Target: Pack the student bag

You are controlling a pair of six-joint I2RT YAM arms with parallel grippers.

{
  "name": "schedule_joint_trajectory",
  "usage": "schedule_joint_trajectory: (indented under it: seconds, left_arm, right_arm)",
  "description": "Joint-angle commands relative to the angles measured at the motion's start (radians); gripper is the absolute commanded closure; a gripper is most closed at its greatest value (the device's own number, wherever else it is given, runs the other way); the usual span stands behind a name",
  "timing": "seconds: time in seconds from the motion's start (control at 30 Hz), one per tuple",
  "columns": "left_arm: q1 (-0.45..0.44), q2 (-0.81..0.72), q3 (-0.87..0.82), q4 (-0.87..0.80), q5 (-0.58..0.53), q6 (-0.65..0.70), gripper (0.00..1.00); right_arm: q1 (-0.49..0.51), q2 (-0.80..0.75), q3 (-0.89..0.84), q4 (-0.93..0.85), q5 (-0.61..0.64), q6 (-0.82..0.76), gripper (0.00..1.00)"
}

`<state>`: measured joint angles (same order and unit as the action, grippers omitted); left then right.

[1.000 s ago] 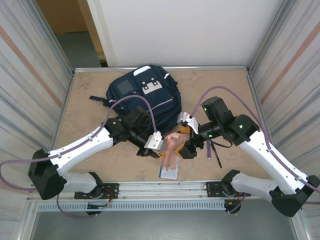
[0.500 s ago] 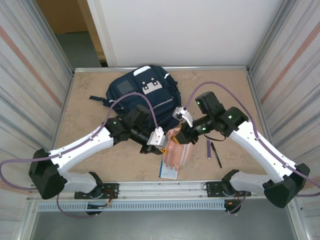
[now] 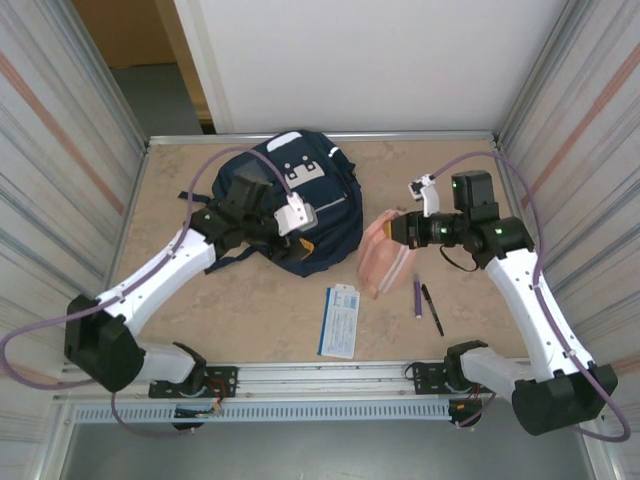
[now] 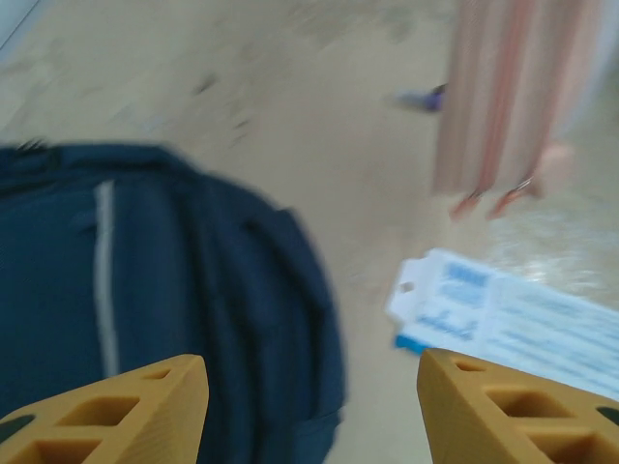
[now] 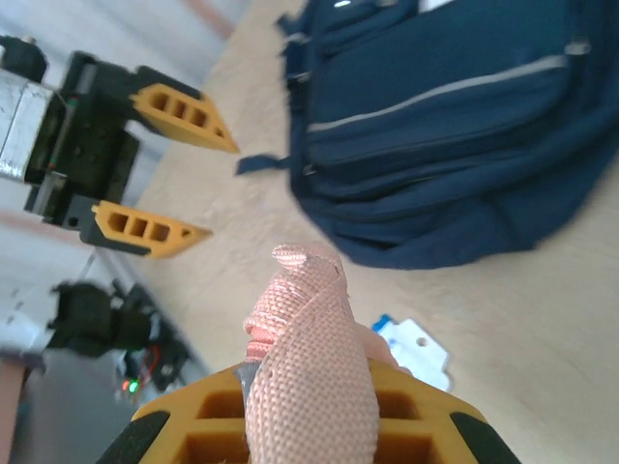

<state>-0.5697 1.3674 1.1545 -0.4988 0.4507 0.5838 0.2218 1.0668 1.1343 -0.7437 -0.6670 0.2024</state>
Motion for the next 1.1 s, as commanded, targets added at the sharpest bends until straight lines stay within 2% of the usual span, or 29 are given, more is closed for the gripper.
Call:
schedule_joint_trajectory:
  seconds: [0.0,0.07,0.23,0.4,0.47,0.63,0.8,0.97,1.07]
  left_arm:
    - [-0.017,0.082,0.051,-0.076,-0.154,-0.029,0.41]
    - [-0.031,0.132,0.067,-0.08,-0.183,-0.025,0.4]
    - [-0.095,0.251,0.109,-0.1,-0.336,0.017,0.4]
    - [-0.093,0.379,0.182,-0.088,-0.54,-0.05,0.4]
    - [-0.092,0.419,0.2,-0.07,-0.576,-0.064,0.4]
    - [-0.078,0.438,0.214,-0.043,-0.451,-0.106,0.41]
    - [-0.06,0.432,0.224,-0.069,-0.428,-0.104,0.42]
    - [-0.045,0.446,0.237,-0.086,-0.454,-0.068,0.55]
    - [-0.044,0.472,0.242,-0.064,-0.477,-0.059,0.57]
  right_arm:
    - [-0.057,-0.045,-0.017,0.037,0.13,0.163,1.0]
    - [-0.082,-0.058,-0.029,0.051,0.135,0.196,1.0]
    - [-0.09,-0.071,-0.069,0.086,0.117,0.227,1.0]
    - [-0.088,-0.101,-0.099,0.129,0.085,0.239,1.0]
    - [-0.084,-0.106,-0.103,0.136,0.084,0.241,1.0]
    - [-0.068,-0.114,-0.102,0.128,0.078,0.226,1.0]
    - [-0.051,-0.119,-0.102,0.119,0.1,0.209,1.0]
    - [-0.045,-0.114,-0.103,0.121,0.106,0.204,1.0]
    - [-0.042,-0.102,-0.098,0.121,0.102,0.205,1.0]
